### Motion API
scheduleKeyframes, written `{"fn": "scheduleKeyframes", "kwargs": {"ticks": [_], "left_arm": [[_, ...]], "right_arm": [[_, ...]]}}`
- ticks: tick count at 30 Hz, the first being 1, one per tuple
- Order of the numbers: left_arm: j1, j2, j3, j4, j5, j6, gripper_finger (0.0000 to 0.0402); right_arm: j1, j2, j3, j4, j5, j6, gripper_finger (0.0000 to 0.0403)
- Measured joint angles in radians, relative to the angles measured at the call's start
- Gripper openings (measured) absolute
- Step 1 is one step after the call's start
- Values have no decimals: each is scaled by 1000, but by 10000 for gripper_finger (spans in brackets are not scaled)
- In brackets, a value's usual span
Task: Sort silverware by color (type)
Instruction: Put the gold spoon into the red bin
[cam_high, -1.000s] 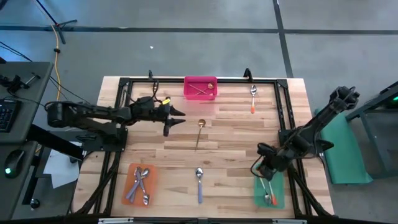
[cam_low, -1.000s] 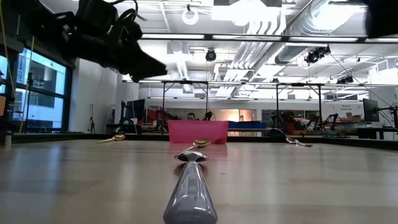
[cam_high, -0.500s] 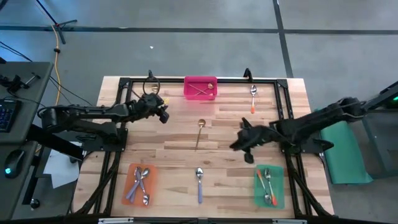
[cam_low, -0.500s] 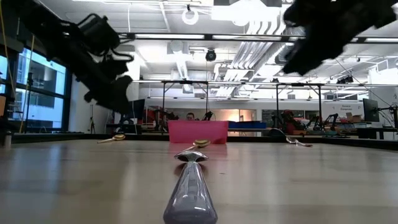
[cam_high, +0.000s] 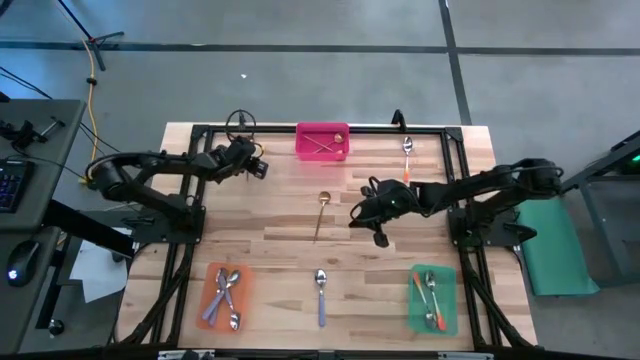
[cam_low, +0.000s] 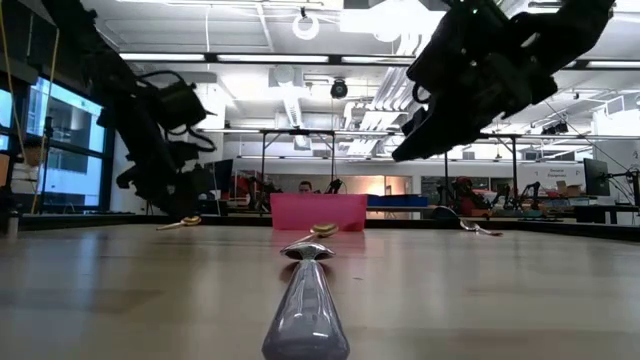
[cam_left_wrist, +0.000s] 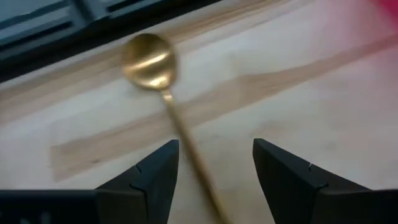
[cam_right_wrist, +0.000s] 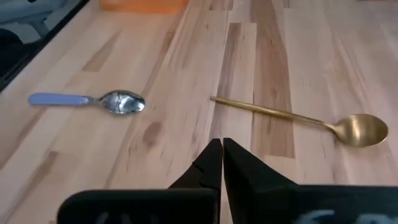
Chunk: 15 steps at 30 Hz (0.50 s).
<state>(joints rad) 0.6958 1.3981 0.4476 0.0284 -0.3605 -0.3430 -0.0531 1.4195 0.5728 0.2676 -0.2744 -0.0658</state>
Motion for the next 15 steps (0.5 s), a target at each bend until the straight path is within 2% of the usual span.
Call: {"fn": "scheduleKeyframes", "kwargs": {"ticks": [4,8,15], "left_arm": [[49,52,3,0,17,3,197],[42,60,5,-4,21,10,187],[43,56,8,-49,92,95,126]], "right_arm": [[-2,28,0,12,-4,-3,0],[9,34,0,30,-4,4,0],[34,33,0,34,-4,24,0]]}}
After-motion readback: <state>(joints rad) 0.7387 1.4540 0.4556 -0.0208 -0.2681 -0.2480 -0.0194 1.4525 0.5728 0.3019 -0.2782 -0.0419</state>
